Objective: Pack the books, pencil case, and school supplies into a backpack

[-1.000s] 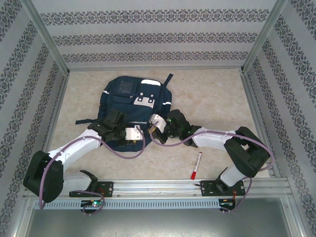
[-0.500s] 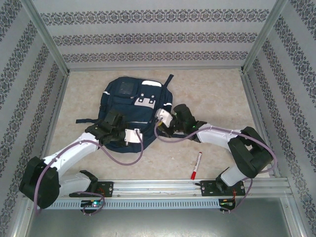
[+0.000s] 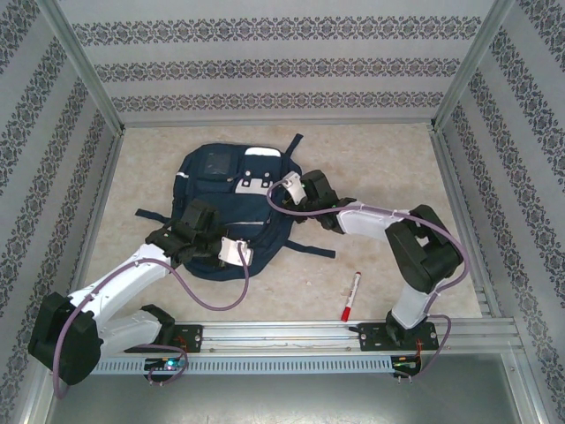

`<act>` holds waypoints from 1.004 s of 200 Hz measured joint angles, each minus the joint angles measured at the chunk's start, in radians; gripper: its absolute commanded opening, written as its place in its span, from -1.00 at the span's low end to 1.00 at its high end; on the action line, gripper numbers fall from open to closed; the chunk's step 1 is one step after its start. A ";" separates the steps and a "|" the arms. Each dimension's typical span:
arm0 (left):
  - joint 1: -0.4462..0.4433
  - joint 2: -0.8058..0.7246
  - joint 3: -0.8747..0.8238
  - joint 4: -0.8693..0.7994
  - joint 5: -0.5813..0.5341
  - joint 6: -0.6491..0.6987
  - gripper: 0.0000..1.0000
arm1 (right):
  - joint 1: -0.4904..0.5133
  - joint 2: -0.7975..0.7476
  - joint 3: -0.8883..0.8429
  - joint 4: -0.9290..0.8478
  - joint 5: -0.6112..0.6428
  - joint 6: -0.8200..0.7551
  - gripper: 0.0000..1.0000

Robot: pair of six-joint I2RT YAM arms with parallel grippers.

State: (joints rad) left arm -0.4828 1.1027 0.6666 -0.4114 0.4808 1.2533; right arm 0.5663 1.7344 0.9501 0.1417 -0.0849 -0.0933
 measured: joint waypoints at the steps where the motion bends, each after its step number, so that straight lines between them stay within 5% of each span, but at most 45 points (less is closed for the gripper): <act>1: 0.000 -0.001 0.000 0.000 0.002 -0.002 0.13 | -0.001 -0.002 -0.002 0.002 0.003 -0.001 -0.25; 29: -0.002 -0.056 -0.014 0.003 0.063 -0.133 0.31 | -0.071 -0.125 -0.097 0.051 0.080 0.036 0.20; 31: -0.002 -0.061 -0.014 0.005 0.066 -0.145 0.31 | -0.076 -0.137 -0.105 0.054 0.082 0.037 0.35; 34: -0.002 -0.068 -0.013 0.006 0.068 -0.162 0.31 | -0.084 -0.154 -0.114 0.059 0.085 0.041 0.84; 38: -0.002 -0.077 -0.011 0.007 0.070 -0.185 0.30 | -0.090 -0.179 -0.129 0.071 0.085 0.037 0.96; 97: 0.000 0.031 0.182 -0.089 -0.072 -0.320 0.01 | -0.130 -0.323 -0.214 0.164 -0.154 -0.097 0.96; 151: 0.021 0.225 0.236 -0.248 -0.153 -0.214 0.32 | -0.166 -0.326 -0.213 0.161 -0.266 -0.146 0.96; 174: 0.027 0.229 0.235 -0.242 -0.189 -0.224 0.07 | -0.189 -0.345 -0.225 0.177 -0.255 -0.118 0.96; 201: 0.050 0.294 0.237 -0.211 -0.246 -0.267 -0.74 | -0.220 -0.356 -0.226 0.175 -0.225 -0.040 0.96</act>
State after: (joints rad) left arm -0.4332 1.3972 0.9039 -0.6220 0.2344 0.9863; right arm 0.3458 1.3788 0.7242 0.3168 -0.3099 -0.1329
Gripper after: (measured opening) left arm 0.260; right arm 0.982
